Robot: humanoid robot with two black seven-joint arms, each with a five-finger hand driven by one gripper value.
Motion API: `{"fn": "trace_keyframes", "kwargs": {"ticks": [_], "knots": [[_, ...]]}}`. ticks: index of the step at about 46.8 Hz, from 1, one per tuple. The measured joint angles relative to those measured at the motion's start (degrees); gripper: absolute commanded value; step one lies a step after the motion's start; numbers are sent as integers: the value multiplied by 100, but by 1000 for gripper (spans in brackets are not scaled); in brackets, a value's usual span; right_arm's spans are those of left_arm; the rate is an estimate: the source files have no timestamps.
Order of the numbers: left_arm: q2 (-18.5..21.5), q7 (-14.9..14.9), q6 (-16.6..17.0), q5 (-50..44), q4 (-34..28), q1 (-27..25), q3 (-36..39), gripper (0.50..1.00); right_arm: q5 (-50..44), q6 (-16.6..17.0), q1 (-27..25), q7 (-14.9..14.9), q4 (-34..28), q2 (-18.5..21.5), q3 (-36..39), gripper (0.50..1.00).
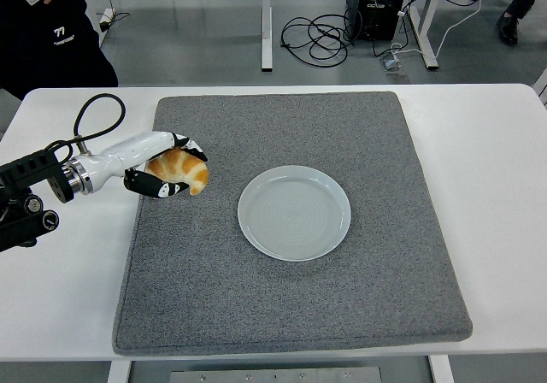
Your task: Place the bread on the plate
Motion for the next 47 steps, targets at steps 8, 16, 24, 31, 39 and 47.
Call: {"fn": "trace_keyframes", "kwargs": {"ticks": [8,16,24,31,39,47], "knots": [[140,13,-541,-404,-1,-217,-1,500,0,0,-8,0,-2,0,0,1000],[265,45,-842,-652,25,-577,-1,500,0,0,-8,0,-1,0,0,1000],[421,82,-1250,-667,103,-1212,-5,500,0,0,-9,0,-3,0,0,1000],[447,102,-1675,-666,127,-1887,-2,500,0,0,-8,0,-2,0,0,1000],[189,309,-1747,-657,230,-2371,37,500,0,0,0,-1,-1,0,0,1000],[-655,634,-1732,-652,355,-2582,41,500,0,0,-8,-1,0,0,0,1000]]}}
